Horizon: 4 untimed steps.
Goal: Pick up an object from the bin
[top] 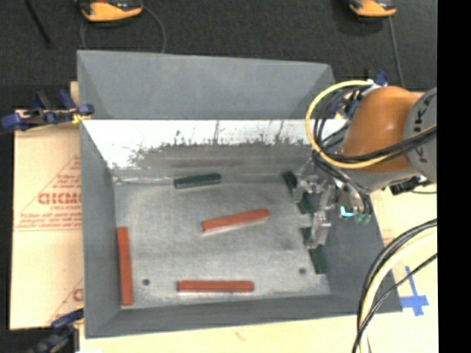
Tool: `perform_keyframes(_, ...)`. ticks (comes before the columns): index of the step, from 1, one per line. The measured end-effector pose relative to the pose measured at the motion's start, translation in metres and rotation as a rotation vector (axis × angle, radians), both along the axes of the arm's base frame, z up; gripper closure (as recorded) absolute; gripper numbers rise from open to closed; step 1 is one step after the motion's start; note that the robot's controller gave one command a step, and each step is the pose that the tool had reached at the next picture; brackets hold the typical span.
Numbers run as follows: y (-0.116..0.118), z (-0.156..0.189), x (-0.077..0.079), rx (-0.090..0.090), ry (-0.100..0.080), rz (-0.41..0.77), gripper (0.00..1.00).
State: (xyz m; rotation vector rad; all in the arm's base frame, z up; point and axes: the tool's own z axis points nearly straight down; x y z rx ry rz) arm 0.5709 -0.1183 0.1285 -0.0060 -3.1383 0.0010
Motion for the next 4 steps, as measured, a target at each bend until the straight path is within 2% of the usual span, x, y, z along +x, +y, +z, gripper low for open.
perform_keyframes(1, 0.048, -0.054, 0.043, 0.002, -0.008, -0.134, 0.0)
perform_keyframes(2, 0.096, -0.058, 0.022, 0.001, -0.005, -0.042, 0.0)
perform_keyframes(3, 0.095, -0.057, 0.023, 0.0, -0.009, -0.042, 1.0)
perform_keyframes(4, 0.111, 0.114, 0.014, -0.001, -0.016, 0.081, 1.0)
